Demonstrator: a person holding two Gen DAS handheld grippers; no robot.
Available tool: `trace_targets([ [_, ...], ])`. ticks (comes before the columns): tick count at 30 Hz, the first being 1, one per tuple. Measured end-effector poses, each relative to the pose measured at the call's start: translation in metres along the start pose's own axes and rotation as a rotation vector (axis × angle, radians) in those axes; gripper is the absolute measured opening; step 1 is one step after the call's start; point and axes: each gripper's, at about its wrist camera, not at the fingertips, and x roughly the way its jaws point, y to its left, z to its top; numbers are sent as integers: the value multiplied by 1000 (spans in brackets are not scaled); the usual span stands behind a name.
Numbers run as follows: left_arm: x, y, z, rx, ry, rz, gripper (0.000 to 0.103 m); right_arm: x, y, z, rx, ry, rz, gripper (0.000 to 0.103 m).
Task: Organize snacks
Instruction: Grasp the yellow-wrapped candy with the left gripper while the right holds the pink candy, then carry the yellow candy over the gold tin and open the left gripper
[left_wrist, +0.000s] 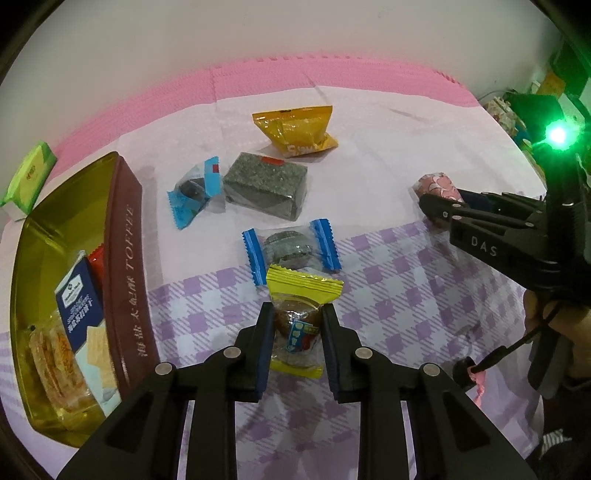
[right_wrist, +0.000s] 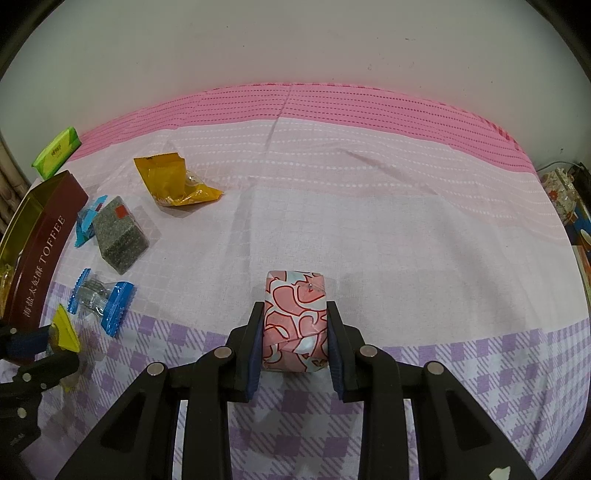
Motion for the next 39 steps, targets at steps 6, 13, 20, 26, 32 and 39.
trace_targets([
  [6, -11, 7, 4, -17, -17, 11, 26, 0, 0, 0, 0, 1, -2, 28],
  [13, -30, 22, 12, -49, -54, 27, 26, 0, 1, 0, 1, 0, -2, 28],
  [20, -49, 46, 24, -77, -102, 72, 26, 0, 0, 0, -1, 1, -5, 28],
  [26, -52, 92, 37, -138, -118, 150, 26, 0, 0, 0, -4, 3, -8, 28],
  [32, -42, 151, 42, -217, -96, 260, 26, -1, 1, 0, -3, 8, -15, 28],
  [39, -24, 206, 38, -299, -48, 336, 26, -1, 3, 2, -1, 17, -25, 28],
])
